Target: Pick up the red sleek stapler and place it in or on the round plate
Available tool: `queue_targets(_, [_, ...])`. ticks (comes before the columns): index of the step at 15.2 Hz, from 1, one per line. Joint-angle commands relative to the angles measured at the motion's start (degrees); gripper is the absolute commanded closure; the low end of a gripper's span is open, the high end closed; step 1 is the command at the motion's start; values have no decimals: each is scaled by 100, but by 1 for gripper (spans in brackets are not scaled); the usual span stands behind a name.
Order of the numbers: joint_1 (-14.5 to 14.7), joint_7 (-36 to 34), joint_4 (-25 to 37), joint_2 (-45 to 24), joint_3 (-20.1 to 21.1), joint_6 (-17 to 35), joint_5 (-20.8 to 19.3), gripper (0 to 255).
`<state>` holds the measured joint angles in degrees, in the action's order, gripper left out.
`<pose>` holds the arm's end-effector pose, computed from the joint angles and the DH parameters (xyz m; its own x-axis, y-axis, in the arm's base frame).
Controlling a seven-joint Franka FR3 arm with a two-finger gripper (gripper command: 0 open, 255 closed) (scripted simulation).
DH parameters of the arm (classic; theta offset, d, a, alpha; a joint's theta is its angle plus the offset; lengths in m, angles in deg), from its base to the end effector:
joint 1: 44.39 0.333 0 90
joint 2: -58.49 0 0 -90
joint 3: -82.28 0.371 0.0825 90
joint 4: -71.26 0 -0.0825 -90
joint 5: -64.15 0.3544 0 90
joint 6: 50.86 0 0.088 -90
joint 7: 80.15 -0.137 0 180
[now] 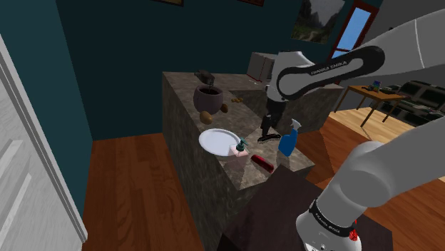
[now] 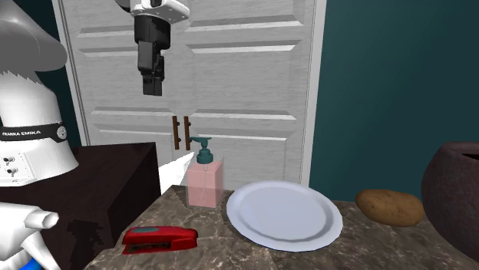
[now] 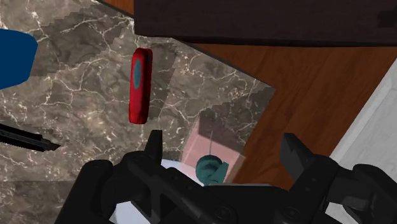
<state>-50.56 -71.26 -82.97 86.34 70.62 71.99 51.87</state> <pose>0.2957 -0.1103 0.4105 0.9968 -0.0099 -0.0799 -0.0047 -0.9978 0.0656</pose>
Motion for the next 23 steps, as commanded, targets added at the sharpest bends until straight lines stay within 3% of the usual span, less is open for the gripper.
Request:
queue_targets(1, [-98, 25, -100, -321, -144, 439, -73, 0])
queue_targets(8, [-310, 206, -81, -1877, -631, 1964, -55, 0])
queue_targets(13, [-423, 620, 171, -3164, -854, 2961, 439, 0])
queue_targets(19, [-973, 1389, 718, -4691, -544, 3860, 1462, 0])
queue_targets(23, [-1157, 1505, 788, -5061, -344, 4162, 1619, 0])
